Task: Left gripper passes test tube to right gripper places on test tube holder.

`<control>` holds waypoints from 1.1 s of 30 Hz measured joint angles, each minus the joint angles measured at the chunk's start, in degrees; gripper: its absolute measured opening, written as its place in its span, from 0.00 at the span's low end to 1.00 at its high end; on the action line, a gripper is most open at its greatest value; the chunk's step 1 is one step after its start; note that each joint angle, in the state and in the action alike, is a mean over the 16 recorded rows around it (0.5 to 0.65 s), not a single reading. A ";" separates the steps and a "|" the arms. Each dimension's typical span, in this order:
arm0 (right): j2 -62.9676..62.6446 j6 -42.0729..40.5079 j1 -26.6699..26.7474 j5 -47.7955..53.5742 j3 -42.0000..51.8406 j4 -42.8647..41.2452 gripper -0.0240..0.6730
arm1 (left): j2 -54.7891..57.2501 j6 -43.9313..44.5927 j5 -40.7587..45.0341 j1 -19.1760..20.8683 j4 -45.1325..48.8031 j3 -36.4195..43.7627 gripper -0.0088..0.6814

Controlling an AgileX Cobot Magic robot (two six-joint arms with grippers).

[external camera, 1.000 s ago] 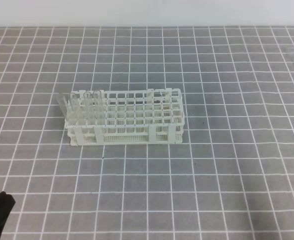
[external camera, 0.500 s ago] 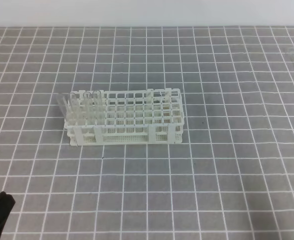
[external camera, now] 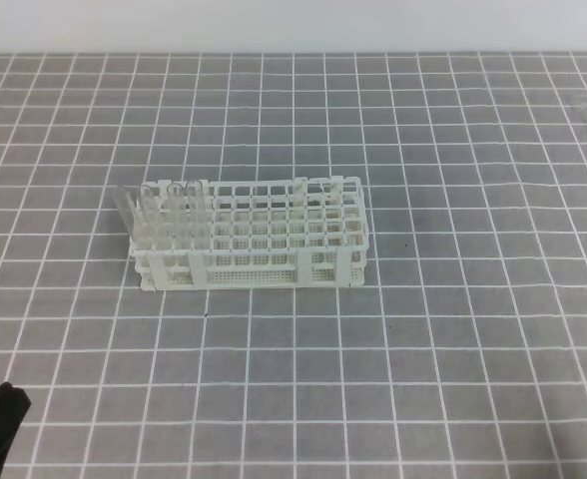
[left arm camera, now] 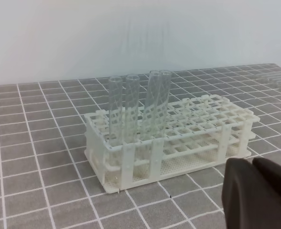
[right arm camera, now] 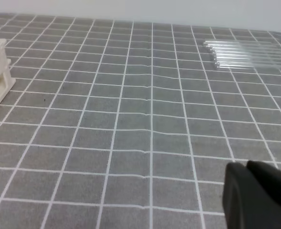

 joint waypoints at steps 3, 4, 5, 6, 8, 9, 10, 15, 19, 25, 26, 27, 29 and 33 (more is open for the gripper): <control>0.00 0.00 0.00 0.53 0.00 0.00 0.02 | 0.02 0.00 0.00 0.00 0.00 0.00 0.01; 0.00 0.00 0.00 0.52 0.00 0.01 0.02 | 0.01 -0.01 -0.01 0.00 -0.01 -0.04 0.01; 0.00 0.00 0.00 0.50 0.00 0.01 0.02 | 0.02 -0.01 -0.01 0.00 -0.01 -0.04 0.01; 0.00 0.00 0.00 0.48 0.00 0.01 0.02 | 0.02 -0.01 -0.01 0.00 -0.01 -0.04 0.01; 0.00 0.00 0.00 0.43 0.00 0.02 0.02 | 0.02 -0.01 -0.01 0.00 -0.01 -0.04 0.01; 0.00 0.00 0.00 0.42 0.00 0.02 0.02 | 0.02 -0.01 -0.01 0.00 -0.01 -0.04 0.01; 0.00 0.00 0.00 0.42 0.00 0.02 0.02 | 0.02 -0.01 -0.01 0.00 -0.01 -0.04 0.01; 0.00 0.00 0.00 0.42 0.00 0.03 0.02 | 0.00 -0.01 -0.02 0.00 -0.01 -0.04 0.01; 0.03 0.00 0.00 0.40 0.00 0.04 0.02 | -0.56 -0.01 0.05 0.24 0.00 0.00 0.01; 0.06 0.00 0.00 0.36 0.00 0.09 0.02 | -2.86 -0.93 -0.83 4.97 -0.06 0.00 0.01; 0.07 0.00 0.00 0.36 0.00 0.10 0.02 | -3.26 -1.16 -1.33 6.40 -0.05 0.00 0.01; 0.08 0.00 0.00 0.35 0.00 0.11 0.02 | -3.67 -1.39 -1.96 7.94 -0.01 0.00 0.01; 0.09 0.00 0.00 0.34 0.00 0.14 0.02 | -4.49 -1.87 -3.50 11.19 0.06 -0.04 0.01; 0.10 0.00 0.00 0.32 0.00 0.20 0.02 | -5.99 -3.37 -6.85 17.88 0.26 -0.09 0.01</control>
